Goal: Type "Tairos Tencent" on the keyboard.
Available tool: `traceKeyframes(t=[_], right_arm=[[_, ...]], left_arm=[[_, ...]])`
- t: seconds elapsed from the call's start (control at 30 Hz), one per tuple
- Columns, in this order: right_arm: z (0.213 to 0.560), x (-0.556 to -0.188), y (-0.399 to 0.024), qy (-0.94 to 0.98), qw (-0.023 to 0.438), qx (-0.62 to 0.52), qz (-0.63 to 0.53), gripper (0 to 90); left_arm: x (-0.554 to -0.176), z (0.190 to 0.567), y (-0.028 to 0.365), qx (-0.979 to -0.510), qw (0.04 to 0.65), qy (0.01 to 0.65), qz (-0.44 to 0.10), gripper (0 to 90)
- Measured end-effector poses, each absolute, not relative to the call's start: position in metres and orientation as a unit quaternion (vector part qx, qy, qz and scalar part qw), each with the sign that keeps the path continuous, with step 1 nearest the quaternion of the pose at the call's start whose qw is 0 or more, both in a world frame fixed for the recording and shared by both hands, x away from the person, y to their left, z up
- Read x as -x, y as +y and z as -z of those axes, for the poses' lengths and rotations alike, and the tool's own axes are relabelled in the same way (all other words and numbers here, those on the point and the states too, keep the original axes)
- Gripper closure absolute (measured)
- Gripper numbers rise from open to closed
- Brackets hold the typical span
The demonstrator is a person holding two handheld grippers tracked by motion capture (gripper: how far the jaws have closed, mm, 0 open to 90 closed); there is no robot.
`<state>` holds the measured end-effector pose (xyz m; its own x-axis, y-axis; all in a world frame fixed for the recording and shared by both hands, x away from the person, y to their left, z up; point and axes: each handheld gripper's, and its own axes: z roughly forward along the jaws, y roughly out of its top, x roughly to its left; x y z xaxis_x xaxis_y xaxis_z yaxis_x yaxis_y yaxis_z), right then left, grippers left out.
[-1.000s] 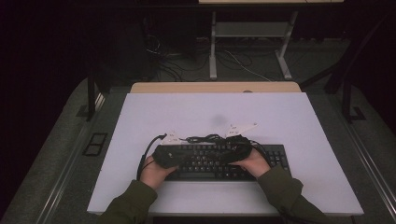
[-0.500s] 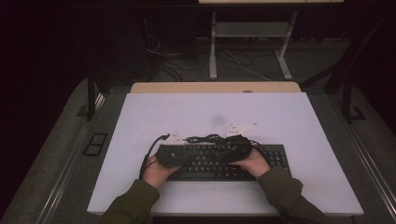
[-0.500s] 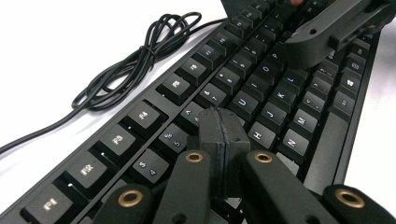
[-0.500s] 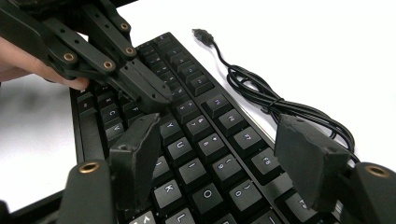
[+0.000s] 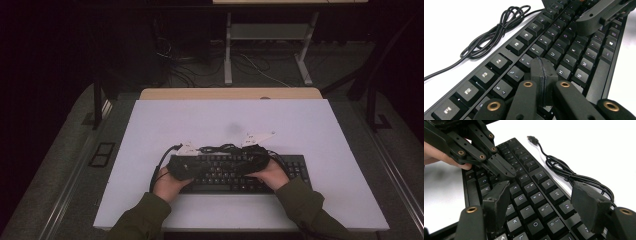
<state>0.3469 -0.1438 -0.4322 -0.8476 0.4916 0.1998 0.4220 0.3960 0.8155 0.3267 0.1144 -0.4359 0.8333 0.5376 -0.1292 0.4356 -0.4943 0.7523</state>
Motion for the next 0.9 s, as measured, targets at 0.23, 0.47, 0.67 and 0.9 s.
traceKeyframes(t=[0.23,0.47,0.67,0.9], right_arm=[[0.432,-0.347,-0.144,0.834,0.038,-0.274,-0.478,31.2],[0.432,-0.347,-0.145,0.834,0.037,-0.274,-0.478,31.2],[0.433,-0.348,-0.147,0.834,0.035,-0.274,-0.478,31.2],[0.434,-0.346,-0.150,0.832,0.029,-0.277,-0.480,31.2]], left_arm=[[-0.326,0.433,0.117,-0.856,0.424,0.289,-0.061,89.2],[-0.326,0.431,0.120,-0.852,0.430,0.292,-0.059,83.8],[-0.326,0.431,0.123,-0.849,0.435,0.294,-0.057,73.4],[-0.324,0.430,0.125,-0.847,0.439,0.296,-0.055,56.7]])
